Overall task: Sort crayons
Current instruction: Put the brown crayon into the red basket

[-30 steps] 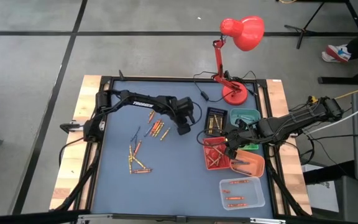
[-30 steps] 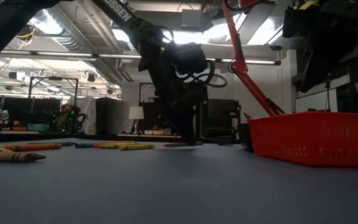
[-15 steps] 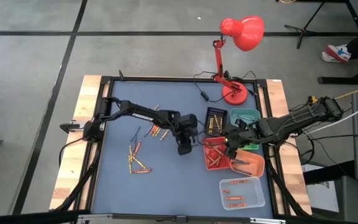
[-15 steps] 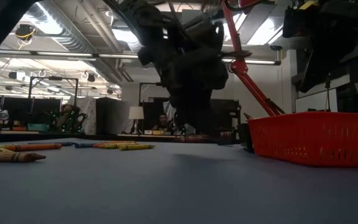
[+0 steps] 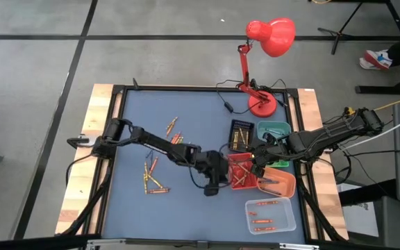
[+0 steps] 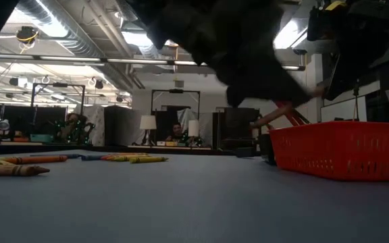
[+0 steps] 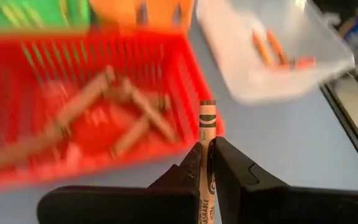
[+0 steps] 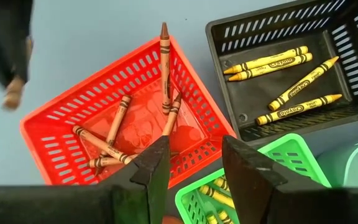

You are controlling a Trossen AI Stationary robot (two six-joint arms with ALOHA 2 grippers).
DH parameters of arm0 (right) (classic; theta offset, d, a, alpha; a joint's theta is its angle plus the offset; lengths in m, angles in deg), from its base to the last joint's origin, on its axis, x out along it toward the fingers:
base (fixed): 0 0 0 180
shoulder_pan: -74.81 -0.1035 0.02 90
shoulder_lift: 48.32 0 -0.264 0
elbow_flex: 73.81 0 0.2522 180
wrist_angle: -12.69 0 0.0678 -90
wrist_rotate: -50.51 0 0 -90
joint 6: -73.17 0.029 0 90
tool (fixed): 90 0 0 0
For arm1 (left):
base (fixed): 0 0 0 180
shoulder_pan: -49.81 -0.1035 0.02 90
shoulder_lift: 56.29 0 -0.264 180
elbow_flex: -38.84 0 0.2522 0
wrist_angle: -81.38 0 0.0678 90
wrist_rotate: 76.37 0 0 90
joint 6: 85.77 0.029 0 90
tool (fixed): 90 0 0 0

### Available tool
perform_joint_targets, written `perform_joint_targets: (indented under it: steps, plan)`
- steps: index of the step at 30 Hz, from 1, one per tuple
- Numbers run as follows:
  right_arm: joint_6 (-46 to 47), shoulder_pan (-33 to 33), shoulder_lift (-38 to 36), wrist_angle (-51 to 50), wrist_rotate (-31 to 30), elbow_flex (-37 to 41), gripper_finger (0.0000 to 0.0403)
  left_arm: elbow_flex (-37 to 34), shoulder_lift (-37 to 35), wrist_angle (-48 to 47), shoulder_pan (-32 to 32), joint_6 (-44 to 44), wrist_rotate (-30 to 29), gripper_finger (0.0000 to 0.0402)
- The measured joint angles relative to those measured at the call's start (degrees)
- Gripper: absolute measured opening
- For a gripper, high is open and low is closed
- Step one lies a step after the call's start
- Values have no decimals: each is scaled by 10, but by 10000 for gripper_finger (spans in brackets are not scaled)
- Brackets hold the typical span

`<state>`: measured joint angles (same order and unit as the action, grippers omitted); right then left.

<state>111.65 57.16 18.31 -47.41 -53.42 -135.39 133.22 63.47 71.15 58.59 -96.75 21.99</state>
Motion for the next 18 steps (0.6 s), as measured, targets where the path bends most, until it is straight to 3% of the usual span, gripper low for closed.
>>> perform_joint_targets:
  steps: [8,18]
  plan:
    - [0,1,0,0,0,0,145,0,0,157,22,69,-103,11]
    - [0,0,0,0,-6,0,145,0,0,230,6,116,-153,11]
